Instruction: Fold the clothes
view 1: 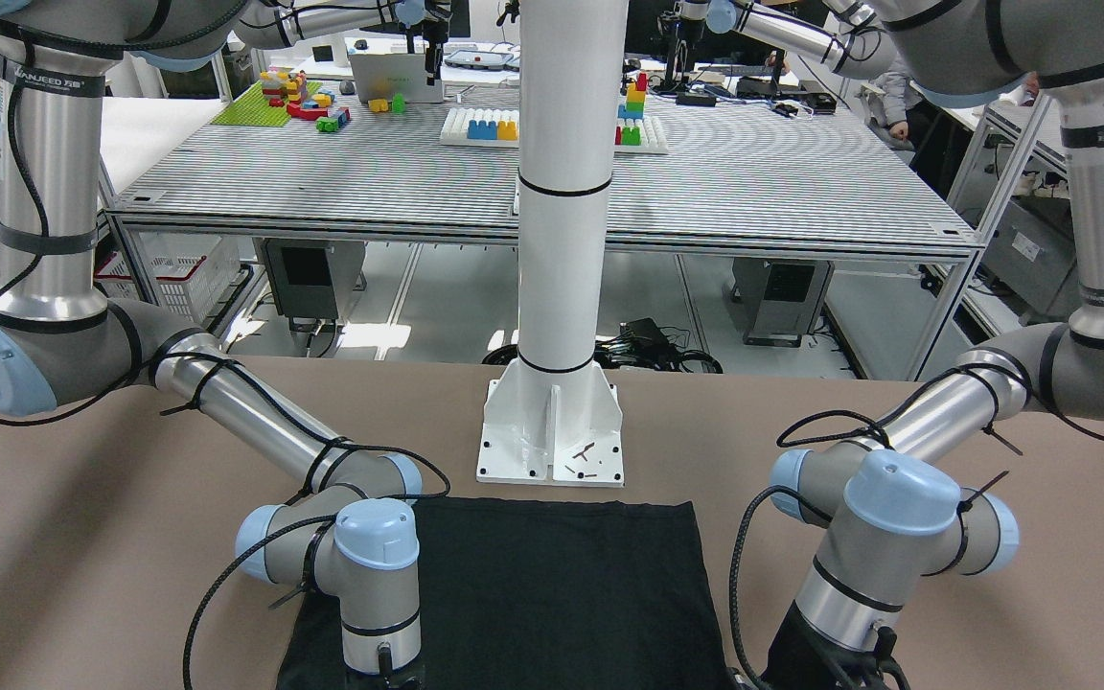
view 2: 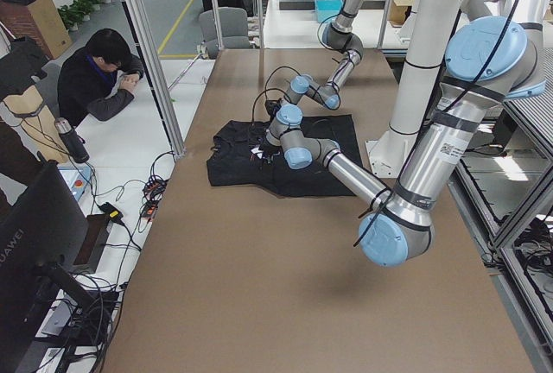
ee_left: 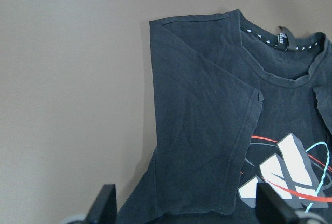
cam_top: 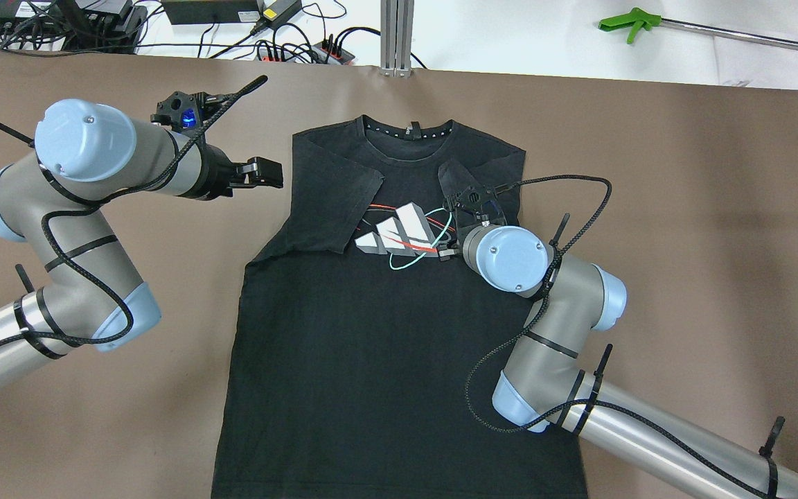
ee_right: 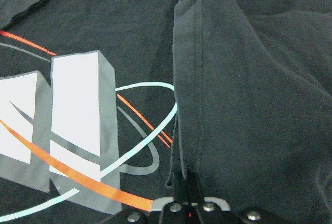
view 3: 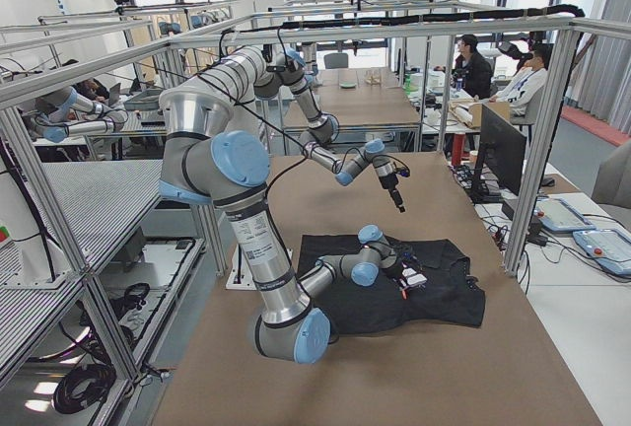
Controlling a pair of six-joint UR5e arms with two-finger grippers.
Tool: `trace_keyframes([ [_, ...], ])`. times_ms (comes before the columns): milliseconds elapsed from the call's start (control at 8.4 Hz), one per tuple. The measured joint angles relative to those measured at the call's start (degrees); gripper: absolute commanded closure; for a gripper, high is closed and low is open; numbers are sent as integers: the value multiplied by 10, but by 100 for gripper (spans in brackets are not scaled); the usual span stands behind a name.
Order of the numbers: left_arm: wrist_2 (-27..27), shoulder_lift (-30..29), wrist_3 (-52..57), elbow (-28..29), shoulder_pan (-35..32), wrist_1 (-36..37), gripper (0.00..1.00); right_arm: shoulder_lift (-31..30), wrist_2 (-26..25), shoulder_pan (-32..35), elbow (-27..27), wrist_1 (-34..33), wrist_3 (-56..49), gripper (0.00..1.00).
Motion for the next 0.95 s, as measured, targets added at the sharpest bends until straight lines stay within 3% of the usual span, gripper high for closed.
trace_keyframes([
  [953, 1, 0, 0, 1, -1, 0, 6, -20, 19, 7, 40, 0, -37, 100],
])
